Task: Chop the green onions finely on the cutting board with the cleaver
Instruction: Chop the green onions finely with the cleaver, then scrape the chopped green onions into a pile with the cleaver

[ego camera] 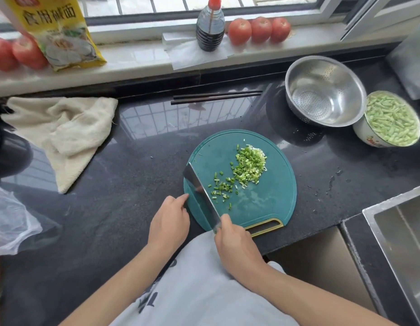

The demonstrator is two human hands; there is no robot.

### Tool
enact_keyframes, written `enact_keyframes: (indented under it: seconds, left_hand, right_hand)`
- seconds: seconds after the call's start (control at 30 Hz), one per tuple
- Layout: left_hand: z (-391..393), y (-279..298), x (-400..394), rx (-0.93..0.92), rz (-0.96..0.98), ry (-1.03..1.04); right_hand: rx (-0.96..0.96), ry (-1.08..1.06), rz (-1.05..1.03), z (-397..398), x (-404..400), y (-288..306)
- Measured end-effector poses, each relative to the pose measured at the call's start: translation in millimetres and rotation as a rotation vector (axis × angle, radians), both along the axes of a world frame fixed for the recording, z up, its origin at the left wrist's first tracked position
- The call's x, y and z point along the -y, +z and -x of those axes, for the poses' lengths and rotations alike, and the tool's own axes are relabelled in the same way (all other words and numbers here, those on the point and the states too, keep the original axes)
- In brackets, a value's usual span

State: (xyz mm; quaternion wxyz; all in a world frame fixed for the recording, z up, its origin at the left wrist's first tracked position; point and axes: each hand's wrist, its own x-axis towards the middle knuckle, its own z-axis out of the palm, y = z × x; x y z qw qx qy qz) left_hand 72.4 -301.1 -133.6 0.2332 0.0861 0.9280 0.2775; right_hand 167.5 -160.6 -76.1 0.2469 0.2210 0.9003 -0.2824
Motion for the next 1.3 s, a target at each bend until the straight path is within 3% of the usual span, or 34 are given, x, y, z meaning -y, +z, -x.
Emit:
enact_keyframes:
  seconds: [0.2,0.43,0.8,1.03,1.2,1.3]
  left_hand:
    - [-13.6,8.7,-6.4,-0.022,0.189,-0.087]
    - [-14.8,15.6,-17.1,0.070,0.208,-0.041]
    - [-22.4,12.5,-14.9,0.155,0.160,0.077]
    - [-13.8,17.1,-17.1,0.145,0.272,0.005]
    - [-17.7,28.8,-27.4,-0.001,0.314,-0.070]
    - [-27.9,33.1,-52.4,-0.221,0.276,-0.307]
  right_hand:
    - [-0.007,-0.053,-0.101,-5.5,-39.5,-7.0]
    - [-0.052,-0.105,-0.099,15.9,-97.5,3.6]
    - [-0.030,-0.248,0.126,60.7,0.5,1.7]
    - [-0.049,-0.480,0.135,40.7,-39.1,-5.9]
    - [-0.041,-0.485,0.290,21.0,-78.6,6.8]
    - [-0.032,-0.593,0.464,8.8,-96.9,19.2]
